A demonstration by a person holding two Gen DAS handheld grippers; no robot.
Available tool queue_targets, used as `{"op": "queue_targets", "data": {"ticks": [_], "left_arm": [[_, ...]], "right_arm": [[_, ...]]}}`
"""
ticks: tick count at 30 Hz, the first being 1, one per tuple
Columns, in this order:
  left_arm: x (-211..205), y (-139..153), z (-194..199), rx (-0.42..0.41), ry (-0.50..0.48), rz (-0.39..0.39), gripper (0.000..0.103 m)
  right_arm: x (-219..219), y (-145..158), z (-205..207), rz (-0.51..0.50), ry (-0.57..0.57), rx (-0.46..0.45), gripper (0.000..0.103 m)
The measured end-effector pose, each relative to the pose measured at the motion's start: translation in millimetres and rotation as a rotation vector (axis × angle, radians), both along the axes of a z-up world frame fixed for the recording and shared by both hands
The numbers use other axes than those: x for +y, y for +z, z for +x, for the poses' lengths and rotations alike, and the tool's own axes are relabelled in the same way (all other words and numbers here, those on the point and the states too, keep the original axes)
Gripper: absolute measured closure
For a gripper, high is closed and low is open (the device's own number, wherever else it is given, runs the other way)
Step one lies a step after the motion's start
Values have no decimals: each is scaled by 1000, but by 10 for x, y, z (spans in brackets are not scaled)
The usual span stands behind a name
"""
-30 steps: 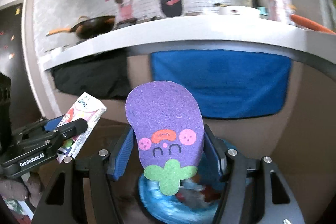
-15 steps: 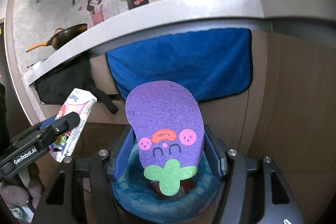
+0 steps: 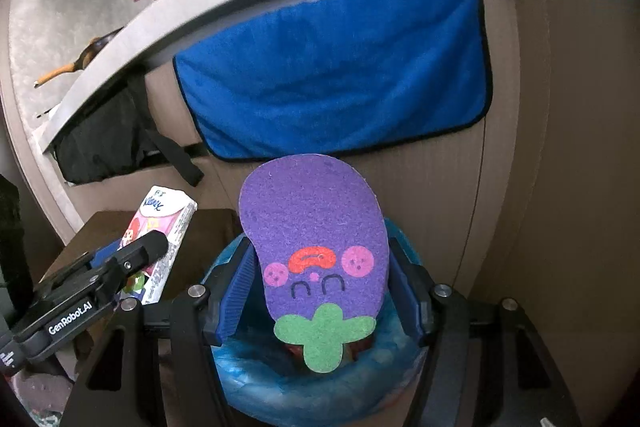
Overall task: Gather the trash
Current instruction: 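Carry the Kleenex pack and purple sponge over the bin, then open both tools to drop the Kleenex pack and sponge into the bin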
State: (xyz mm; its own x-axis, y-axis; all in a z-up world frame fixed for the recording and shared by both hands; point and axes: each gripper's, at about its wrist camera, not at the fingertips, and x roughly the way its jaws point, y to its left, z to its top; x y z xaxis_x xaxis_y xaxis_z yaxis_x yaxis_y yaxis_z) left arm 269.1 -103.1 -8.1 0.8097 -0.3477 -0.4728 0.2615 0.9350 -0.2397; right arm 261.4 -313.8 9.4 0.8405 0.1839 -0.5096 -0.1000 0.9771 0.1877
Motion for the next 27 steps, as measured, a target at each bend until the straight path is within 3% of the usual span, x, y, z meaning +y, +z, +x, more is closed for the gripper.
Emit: {"op": "queue_targets", "data": {"ticks": [21,27], "left_arm": [[-132,-376,334,107,-42,-14,56],[-71,-447,423,133,-68,-80,43]], "right_arm": [[-23,-411,330,-10,-15,100,42],[-49,-502,383,8,-29,118,41]]}}
